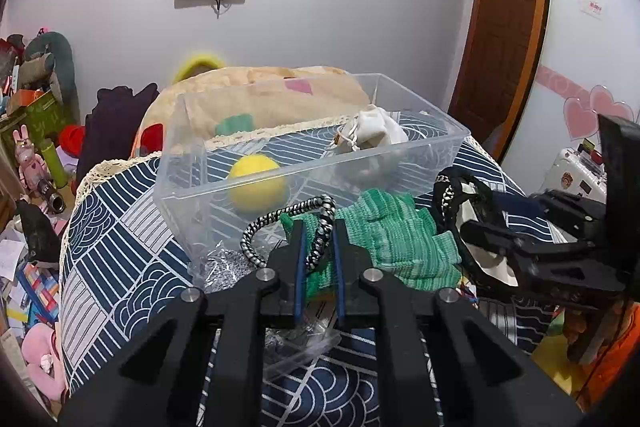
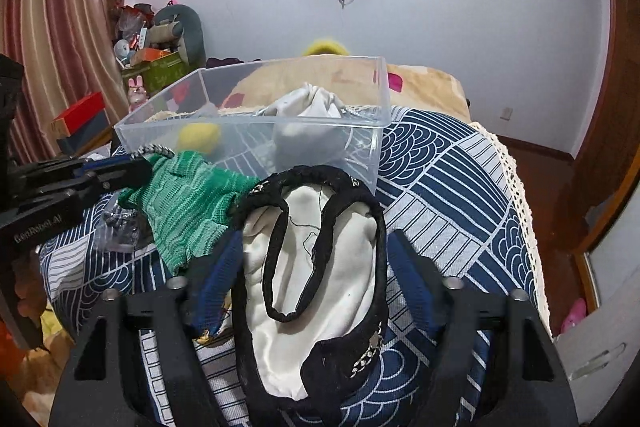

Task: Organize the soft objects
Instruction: 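Grasp the black-and-white fabric bag with the right tool while the left tool grasps the beaded bracelet, then place the fabric bag into the box with the right tool while the left tool drops the bracelet in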

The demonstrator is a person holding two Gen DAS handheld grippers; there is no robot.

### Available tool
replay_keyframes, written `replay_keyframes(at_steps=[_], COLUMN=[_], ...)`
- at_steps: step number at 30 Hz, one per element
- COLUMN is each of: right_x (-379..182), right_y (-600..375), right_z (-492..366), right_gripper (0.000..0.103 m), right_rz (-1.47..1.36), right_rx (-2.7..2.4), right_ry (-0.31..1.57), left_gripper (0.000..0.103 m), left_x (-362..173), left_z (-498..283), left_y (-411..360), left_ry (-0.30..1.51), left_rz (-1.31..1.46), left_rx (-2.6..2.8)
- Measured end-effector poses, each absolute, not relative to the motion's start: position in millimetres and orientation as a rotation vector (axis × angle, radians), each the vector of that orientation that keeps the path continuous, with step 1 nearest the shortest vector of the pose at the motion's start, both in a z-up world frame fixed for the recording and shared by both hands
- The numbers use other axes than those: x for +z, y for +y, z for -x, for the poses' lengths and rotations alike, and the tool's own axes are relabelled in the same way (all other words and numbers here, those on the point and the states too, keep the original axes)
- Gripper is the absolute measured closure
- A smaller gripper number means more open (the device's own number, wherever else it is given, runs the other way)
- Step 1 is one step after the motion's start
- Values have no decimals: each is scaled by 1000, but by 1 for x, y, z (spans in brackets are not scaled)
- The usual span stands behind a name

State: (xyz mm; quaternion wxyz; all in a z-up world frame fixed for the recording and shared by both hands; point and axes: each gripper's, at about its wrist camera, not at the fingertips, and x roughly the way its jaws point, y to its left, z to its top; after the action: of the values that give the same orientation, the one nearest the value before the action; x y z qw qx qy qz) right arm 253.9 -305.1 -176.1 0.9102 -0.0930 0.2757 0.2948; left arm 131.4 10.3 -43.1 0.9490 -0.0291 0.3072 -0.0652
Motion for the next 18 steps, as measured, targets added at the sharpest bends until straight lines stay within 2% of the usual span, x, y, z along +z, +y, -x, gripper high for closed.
replay_keyframes(at_steps=[1, 3, 6, 9, 18], right_x=[-177, -178, -179, -176, -148], right_y=[-305, -306, -309, -310, -322], right_z=[-254, -255, -253, -249, -235], right_gripper=[59, 85, 92, 94, 95], right_rz=[195, 189, 185, 197, 183], right_rx=[613, 626, 637, 631, 607], right_ry=[577, 596, 594, 569, 463], left_gripper=[96, 96, 97, 97, 97], left_x=[-42, -41, -39, -33, -8], left_z=[-130, -126, -122, -117, -104], left_y=[11, 14, 15, 18, 31], left_ry=[622, 615, 603, 587, 520], left_rz=[58, 62, 68, 76, 92], left_rx=[-127, -127, -121, -112, -91])
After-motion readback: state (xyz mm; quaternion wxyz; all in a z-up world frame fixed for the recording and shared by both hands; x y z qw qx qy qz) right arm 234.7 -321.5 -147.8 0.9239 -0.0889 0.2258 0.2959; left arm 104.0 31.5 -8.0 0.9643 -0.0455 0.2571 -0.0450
